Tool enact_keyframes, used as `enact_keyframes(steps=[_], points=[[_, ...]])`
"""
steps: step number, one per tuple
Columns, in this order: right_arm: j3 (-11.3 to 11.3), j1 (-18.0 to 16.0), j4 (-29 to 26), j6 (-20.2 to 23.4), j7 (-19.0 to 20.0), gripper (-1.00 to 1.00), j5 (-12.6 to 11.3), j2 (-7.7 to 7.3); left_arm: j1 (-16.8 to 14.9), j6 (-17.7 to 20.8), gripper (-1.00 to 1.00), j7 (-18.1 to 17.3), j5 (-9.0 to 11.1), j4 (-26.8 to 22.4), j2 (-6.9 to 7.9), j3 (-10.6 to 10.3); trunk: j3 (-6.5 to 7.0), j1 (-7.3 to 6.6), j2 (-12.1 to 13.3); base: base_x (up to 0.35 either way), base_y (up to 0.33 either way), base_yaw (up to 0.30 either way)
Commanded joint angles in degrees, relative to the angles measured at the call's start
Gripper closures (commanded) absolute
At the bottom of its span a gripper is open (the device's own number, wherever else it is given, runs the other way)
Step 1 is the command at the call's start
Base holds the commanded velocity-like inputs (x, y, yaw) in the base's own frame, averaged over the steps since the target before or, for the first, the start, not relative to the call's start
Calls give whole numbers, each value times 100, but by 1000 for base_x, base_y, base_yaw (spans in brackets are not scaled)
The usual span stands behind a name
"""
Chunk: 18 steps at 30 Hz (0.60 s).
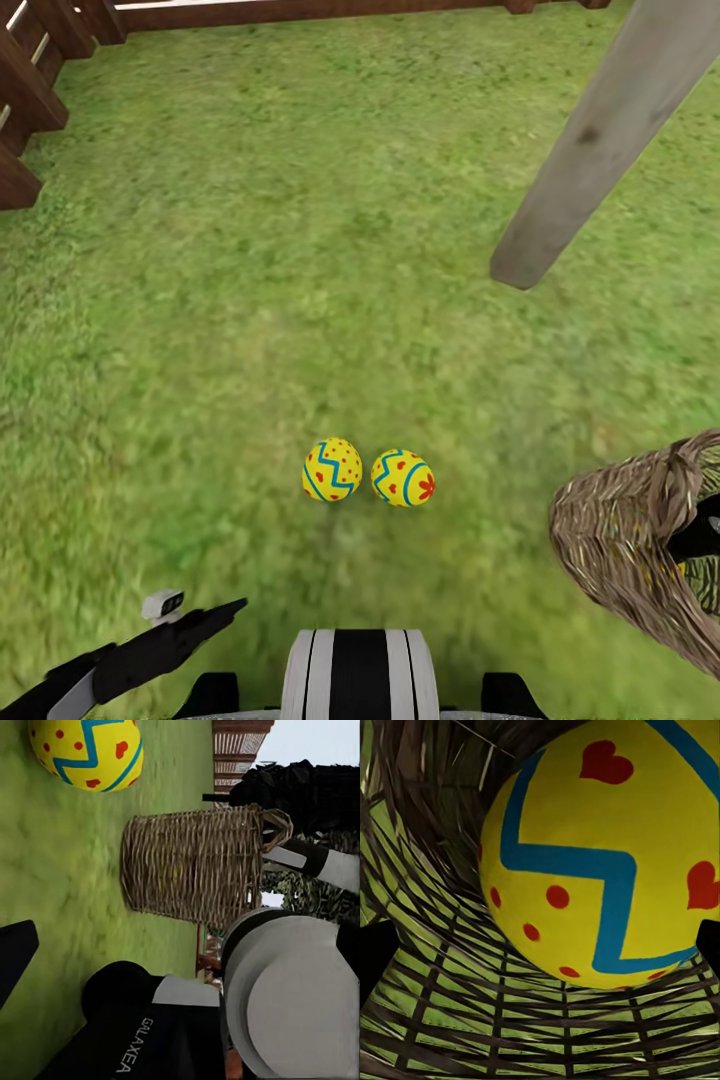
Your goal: Take the three Easter eggs out of the wicker basket on the lawn in the garden, then place them on the lawn next to a single tree (choose any tree) so that all three eggs are next to the same tree and none are left in the basket.
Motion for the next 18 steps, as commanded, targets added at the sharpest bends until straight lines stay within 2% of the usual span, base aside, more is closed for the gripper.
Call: enact_keyframes(steps=[1, 3, 9, 13, 18], points=[[33, -18, -7, 1, -3, -100, -17, 3, 20, 67, -100, -16, 51, -46, 13, -42, -27, 1, -3, 0, 0, 0], [32, -21, -7, 1, -18, -100, -17, 26, 79, 81, -100, -16, 65, -140, 25, -41, -71, 7, -6, 0, 0, 0], [19, -23, -7, 1, -70, -100, -17, 38, 120, 90, -100, -16, 79, -192, 35, -40, -71, 7, -6, 0, 0, 0], [-9, -22, 15, 1, -413, -100, -22, 4, 125, 91, -100, -16, 78, -177, 39, -42, -71, 7, -6, 0, 0, 0], [-108, -20, 315, -36, -919, -100, -25, 17, 126, 89, -100, -16, 81, -168, 36, -45, -71, 7, -6, 0, 0, 0]])
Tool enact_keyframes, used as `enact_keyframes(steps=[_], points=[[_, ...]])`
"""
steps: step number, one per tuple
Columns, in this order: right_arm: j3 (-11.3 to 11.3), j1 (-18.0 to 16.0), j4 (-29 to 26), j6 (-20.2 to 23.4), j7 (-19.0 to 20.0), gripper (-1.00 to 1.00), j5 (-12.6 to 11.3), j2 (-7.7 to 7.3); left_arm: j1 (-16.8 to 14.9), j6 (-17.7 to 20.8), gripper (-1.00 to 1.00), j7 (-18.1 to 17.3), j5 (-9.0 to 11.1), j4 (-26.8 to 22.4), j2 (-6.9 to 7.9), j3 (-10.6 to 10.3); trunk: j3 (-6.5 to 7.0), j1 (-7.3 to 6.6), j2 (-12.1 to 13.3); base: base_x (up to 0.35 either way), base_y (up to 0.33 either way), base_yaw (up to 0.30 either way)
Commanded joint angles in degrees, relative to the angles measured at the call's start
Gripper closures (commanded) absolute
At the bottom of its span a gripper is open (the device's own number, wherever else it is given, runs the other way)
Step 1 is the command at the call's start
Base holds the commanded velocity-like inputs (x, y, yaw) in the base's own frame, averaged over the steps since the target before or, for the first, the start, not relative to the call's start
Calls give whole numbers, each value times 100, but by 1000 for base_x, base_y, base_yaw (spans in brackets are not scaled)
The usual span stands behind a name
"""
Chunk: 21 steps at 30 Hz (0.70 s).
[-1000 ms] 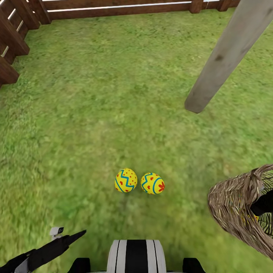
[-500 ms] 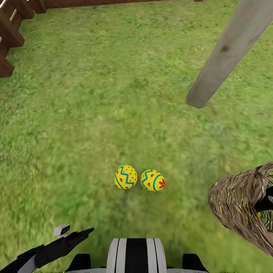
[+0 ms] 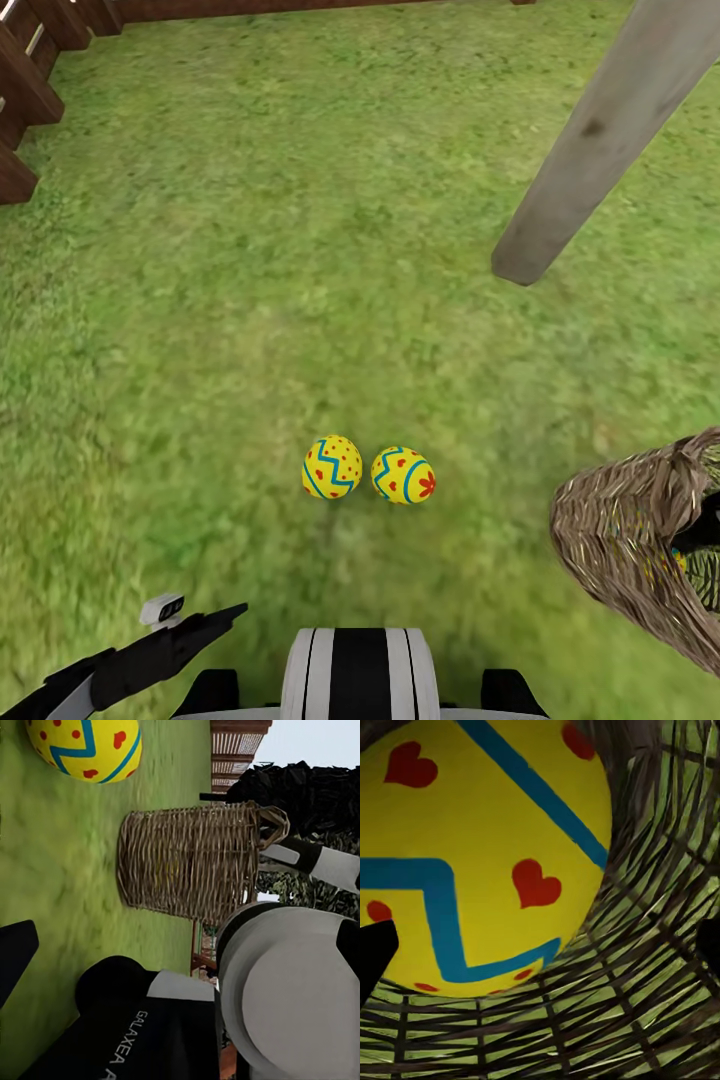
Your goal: Take the three Easter eggs out of the wicker basket on the lawn in the garden, then place them on the lawn next to a single tree (choose any tree) so that all three eggs are next to the same tree and none are left in the basket.
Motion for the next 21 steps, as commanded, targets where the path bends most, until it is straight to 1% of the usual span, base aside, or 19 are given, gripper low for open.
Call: enact_keyframes(steps=[1, 4, 10, 13, 16, 21], points=[[-33, -17, 91, -48, -53, -100, -7, 2, -5, 58, -100, -16, 46, 0, 9, -46, -4, -1, -2, 0, 0, 0], [-163, -17, 303, -202, -128, -100, -7, 13, -5, 56, -100, -16, 44, 9, 6, -47, -4, -1, -2, 0, 0, 0], [-225, -18, 441, -306, -155, -100, -8, 35, -1, 53, -100, -16, 38, 20, 6, -48, -4, -1, -2, 0, 0, 0], [-231, -16, 445, -329, -151, -100, -8, 128, 13, 53, -100, -16, 32, 22, 8, -47, -4, -1, -2, 0, 0, 0], [-229, -15, 445, -336, -154, -100, -8, 229, 49, 53, -100, -16, 40, 22, 8, -41, -70, 7, -6, 0, 0, 0], [-225, -19, 447, -331, -156, -100, -8, 305, 68, 53, -100, -16, 47, 22, 11, -40, -181, 20, -13, 0, 0, 0]])
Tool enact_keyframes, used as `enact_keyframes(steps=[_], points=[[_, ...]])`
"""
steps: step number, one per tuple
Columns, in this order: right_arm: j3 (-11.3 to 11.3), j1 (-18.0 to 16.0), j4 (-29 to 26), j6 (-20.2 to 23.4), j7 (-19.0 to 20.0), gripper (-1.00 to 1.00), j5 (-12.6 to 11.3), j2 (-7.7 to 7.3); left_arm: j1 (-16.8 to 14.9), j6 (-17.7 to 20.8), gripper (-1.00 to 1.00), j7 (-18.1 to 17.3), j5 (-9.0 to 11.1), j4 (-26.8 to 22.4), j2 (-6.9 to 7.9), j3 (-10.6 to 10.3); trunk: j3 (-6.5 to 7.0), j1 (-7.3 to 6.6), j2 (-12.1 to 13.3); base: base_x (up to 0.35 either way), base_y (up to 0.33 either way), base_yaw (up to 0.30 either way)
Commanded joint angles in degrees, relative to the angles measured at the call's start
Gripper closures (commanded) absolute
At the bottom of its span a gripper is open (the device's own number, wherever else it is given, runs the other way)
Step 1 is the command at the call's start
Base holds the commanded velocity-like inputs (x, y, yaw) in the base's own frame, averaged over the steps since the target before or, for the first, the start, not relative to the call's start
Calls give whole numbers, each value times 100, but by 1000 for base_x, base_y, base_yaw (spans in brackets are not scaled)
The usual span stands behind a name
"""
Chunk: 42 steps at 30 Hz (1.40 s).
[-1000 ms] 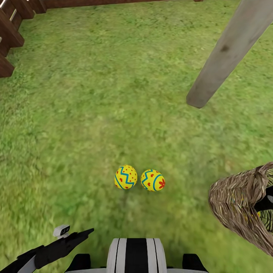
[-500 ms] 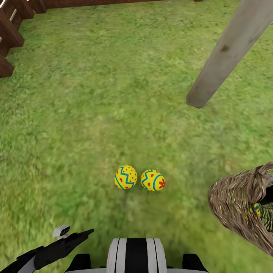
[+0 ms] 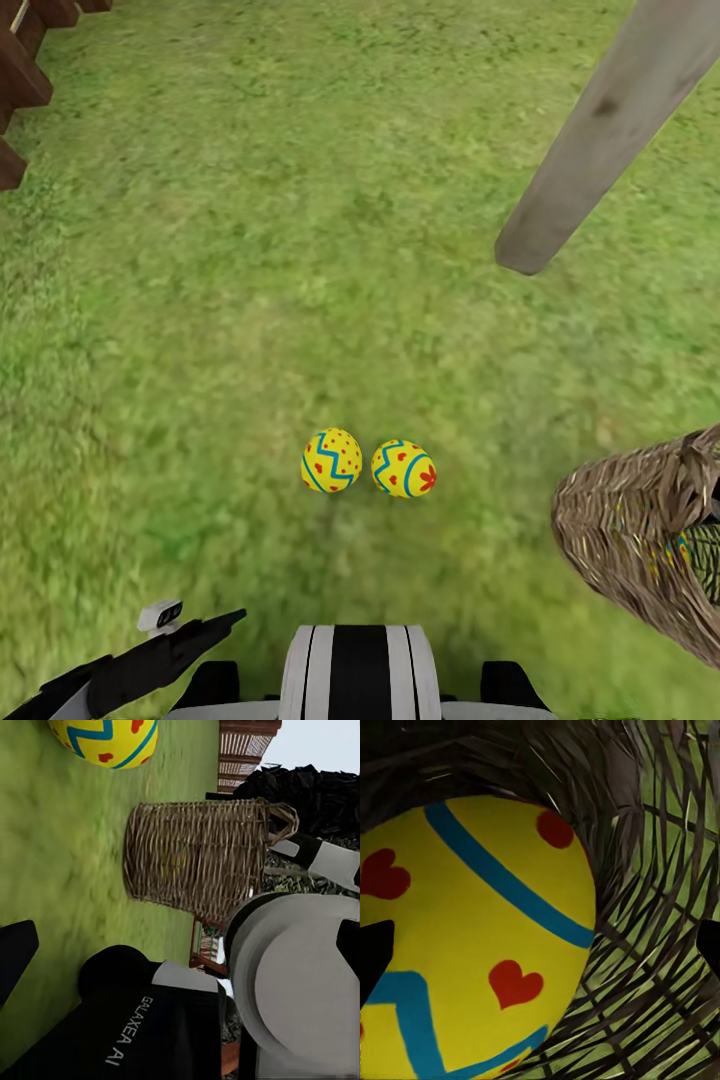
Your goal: Take the three Easter eggs out of the wicker basket on the lawn in the garden, then place them on the lawn next to a single tree (choose any tree) so that all three eggs are next to the same tree and none are left in the basket.
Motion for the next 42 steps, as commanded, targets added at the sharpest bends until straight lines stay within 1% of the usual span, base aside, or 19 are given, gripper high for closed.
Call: enact_keyframes(steps=[1, 4, 8, 16, 18, 19, 20, 22, 24, 26, 33, 42], points=[[48, 6, 1, 6, 17, -100, 18, -1, -5, 60, -100, -16, 45, -3, 8, -44, -6, 8, -2, 0, 0, 0], [48, 9, 3, 1, 17, -100, 18, 5, 1, 60, -100, -16, 46, -3, 10, -44, -6, 8, -2, 0, 0, 0], [58, 10, 4, -2, 17, -100, 14, 10, 2, 60, -100, -16, 46, 2, 10, -44, -95, 18, -7, 0, 0, 0], [148, 12, -15, 19, 44, -100, 1, 11, 2, 60, -100, -16, 46, 26, 10, -44, -95, 18, -7, 0, 0, 0], [283, 12, -31, 23, 49, -100, -5, 13, 2, 60, -100, -16, 46, 48, 10, -44, -95, 18, -7, 0, 0, 0], [404, 12, -42, 25, 51, -100, -41, 14, 2, 60, -100, -16, 46, 53, 10, -44, -95, 18, -7, 0, 0, 0], [506, 12, -49, 29, 48, -100, -144, 20, 2, 60, -100, -16, 46, 67, 10, -44, -95, 18, -7, 0, 0, 0], [723, 12, -49, 32, 41, -100, -377, 85, 2, 60, -100, -16, 46, 80, 10, -44, -95, 18, -7, 0, 0, 0], [923, 12, -47, 27, 37, -100, -454, 119, 2, 60, -100, -16, 46, 83, 10, -44, -117, 21, -8, 0, 0, 0], [1004, 12, -41, 25, 31, -100, -487, 129, 2, 60, -100, -16, 46, 84, 10, -44, -161, 26, -11, 0, 0, 0], [1032, 12, 21, 16, 4, -100, -510, 116, 2, 60, -100, -16, 46, 85, 10, -44, -161, 26, -11, 0, 0, 0], [1046, 12, 282, 22, -1, -100, -516, 104, 2, 60, -100, -16, 46, 92, 10, -44, -161, 26, -11, 0, 0, 0]])
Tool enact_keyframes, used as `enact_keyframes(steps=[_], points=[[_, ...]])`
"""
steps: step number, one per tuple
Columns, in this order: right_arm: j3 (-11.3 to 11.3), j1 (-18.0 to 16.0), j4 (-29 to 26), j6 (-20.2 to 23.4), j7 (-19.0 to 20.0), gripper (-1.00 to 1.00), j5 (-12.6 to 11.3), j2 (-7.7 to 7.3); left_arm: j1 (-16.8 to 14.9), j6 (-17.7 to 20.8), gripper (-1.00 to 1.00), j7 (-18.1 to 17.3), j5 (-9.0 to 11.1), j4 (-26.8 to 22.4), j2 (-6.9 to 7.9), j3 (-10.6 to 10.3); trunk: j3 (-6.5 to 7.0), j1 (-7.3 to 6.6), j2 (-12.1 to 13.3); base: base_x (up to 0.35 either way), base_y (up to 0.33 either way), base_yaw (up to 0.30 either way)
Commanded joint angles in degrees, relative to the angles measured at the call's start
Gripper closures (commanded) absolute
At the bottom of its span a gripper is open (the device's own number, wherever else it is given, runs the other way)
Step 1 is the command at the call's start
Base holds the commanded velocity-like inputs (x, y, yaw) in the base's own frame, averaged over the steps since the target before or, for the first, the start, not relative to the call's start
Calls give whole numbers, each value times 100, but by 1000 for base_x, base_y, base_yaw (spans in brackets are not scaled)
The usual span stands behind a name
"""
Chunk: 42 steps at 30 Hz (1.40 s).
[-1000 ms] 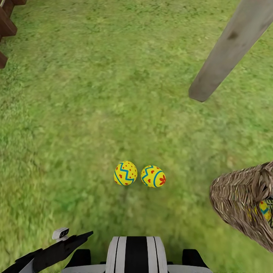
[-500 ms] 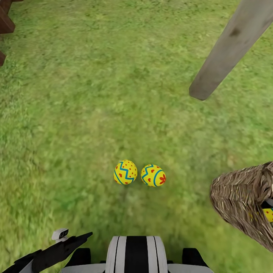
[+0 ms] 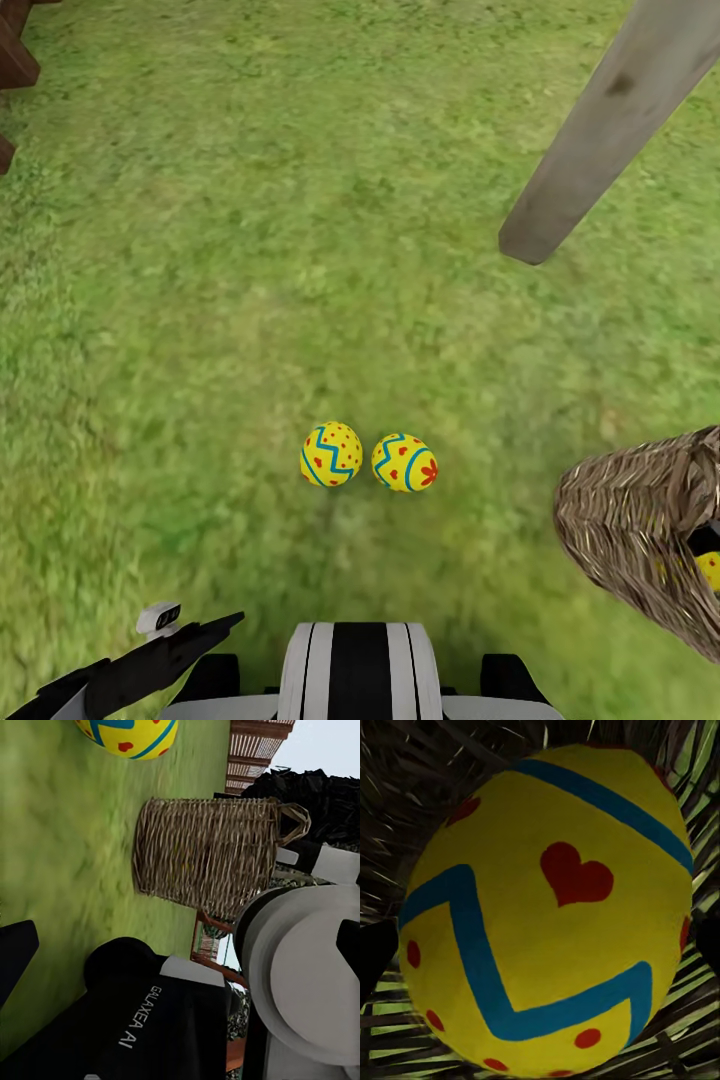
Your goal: Take the three Easter eggs out of the wicker basket on the lawn in the garden, then place them on the lawn next to a single tree (choose any tree) so that all three eggs are next to the same tree and none are left in the basket.
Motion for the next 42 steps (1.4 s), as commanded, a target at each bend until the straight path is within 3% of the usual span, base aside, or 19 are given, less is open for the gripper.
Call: enact_keyframes(steps=[1, 13, 14, 42], points=[[39, -15, -3, 3, 8, -100, -8, -1, -4, 61, -100, -16, 45, -1, 7, -44, -26, 2, -3, 0, 0, 0], [55, 64, 5, -2, 8, -100, -9, 31, -4, 61, -100, -16, 47, -1, 7, -44, -114, 12, -9, 0, 0, 0], [55, 64, 5, -2, 8, 100, -9, 31, -4, 61, -100, -16, 50, -1, 7, -44, -114, 12, -9, 0, 0, 0], [55, 90, -4, -3, 17, 100, -9, 66, -2, 61, -100, -16, 45, -1, 7, -44, -114, 12, -9, 0, 0, 0]])
